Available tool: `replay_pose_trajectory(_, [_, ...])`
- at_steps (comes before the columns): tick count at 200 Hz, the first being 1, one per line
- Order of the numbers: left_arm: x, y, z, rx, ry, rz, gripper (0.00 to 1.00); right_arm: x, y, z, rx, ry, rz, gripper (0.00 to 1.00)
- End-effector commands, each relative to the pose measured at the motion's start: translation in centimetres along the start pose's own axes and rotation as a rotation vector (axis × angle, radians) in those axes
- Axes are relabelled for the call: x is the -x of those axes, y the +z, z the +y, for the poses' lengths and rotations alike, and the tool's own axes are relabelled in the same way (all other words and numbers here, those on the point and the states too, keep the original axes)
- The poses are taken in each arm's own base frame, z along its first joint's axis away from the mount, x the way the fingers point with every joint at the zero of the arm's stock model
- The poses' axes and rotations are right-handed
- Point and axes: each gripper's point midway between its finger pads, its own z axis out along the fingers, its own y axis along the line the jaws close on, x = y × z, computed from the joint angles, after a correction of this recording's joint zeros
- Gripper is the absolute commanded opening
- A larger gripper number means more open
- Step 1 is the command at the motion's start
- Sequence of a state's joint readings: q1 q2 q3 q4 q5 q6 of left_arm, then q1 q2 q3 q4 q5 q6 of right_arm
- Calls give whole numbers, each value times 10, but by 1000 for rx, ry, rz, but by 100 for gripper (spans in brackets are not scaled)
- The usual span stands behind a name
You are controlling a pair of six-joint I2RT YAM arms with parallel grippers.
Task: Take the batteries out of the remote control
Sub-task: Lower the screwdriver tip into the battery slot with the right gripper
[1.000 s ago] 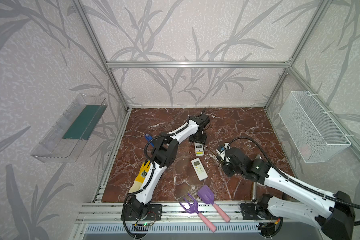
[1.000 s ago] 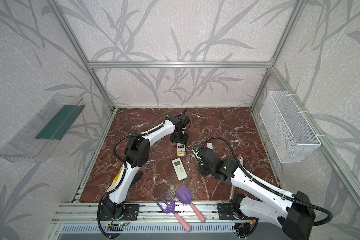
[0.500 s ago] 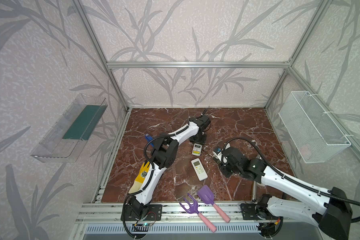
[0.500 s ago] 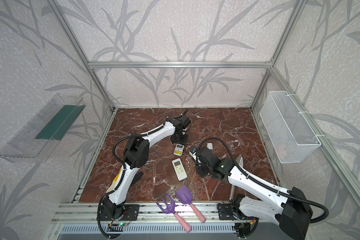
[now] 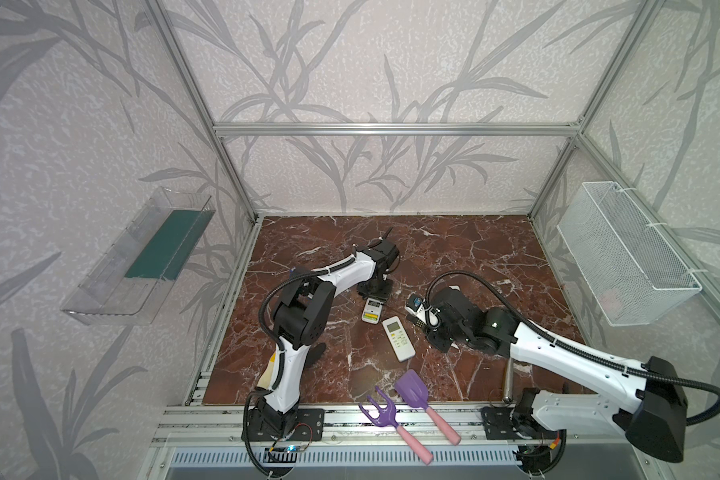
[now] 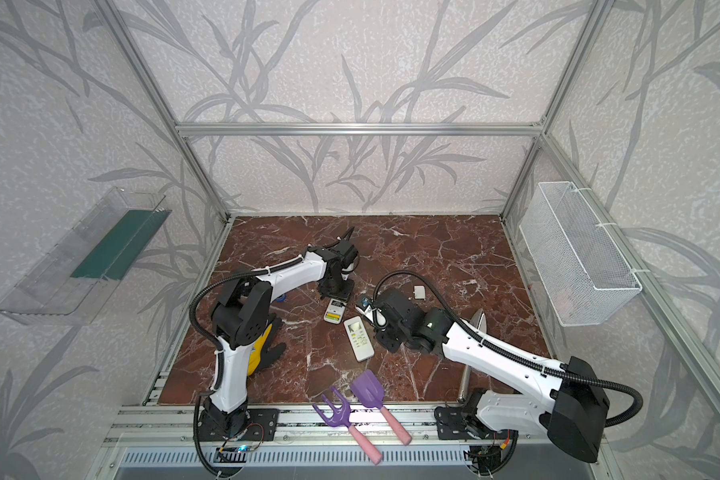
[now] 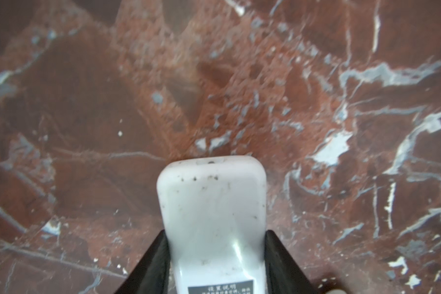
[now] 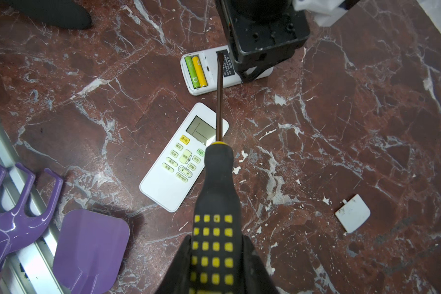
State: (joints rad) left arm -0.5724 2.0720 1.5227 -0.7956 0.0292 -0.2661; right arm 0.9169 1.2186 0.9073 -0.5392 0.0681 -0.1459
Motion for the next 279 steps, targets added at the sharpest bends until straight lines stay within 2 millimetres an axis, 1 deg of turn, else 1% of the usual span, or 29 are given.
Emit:
replay_pose_trajectory(1, [-34, 1, 20, 61, -13, 78, 49, 10, 1, 12, 45, -90, 24, 0])
replay_pose_trajectory(22, [-40, 1, 22, 58, -28, 82, 50, 14, 8, 20, 57, -149, 60, 0])
replay_pose_trajectory(41, [-44, 4, 21, 43, -37, 94, 52, 13, 15, 24, 57, -196, 114, 0])
replay_pose_trajectory(68, [-48, 8, 18, 10, -50, 114, 53, 11, 18, 23, 48, -226, 175, 0])
replay_pose_trajectory(125, [-45, 5, 17, -21, -70, 98, 53, 8, 22, 15, -8, -290, 271, 0])
replay_pose_trajectory(172, [-45, 6, 24, 26, -79, 100, 53, 10, 21, 15, -7, -297, 269, 0])
replay_pose_trajectory(174, [-45, 5, 24, 27, -79, 99, 53, 12, 20, 22, 3, -316, 262, 0])
replay_pose_trajectory(177, [-45, 5, 25, 30, -79, 100, 53, 13, 20, 25, 6, -323, 259, 0])
replay_pose_trajectory(217, [-45, 2, 27, 69, -79, 107, 53, 20, 24, 29, 12, -335, 236, 0])
replay_pose_trajectory(250, [-45, -1, 29, 112, -59, 110, 54, 19, 29, 26, -8, -348, 247, 0])
replay_pose_trajectory(279, [-46, -3, 31, 144, -45, 115, 54, 22, 28, 21, -40, -355, 245, 0])
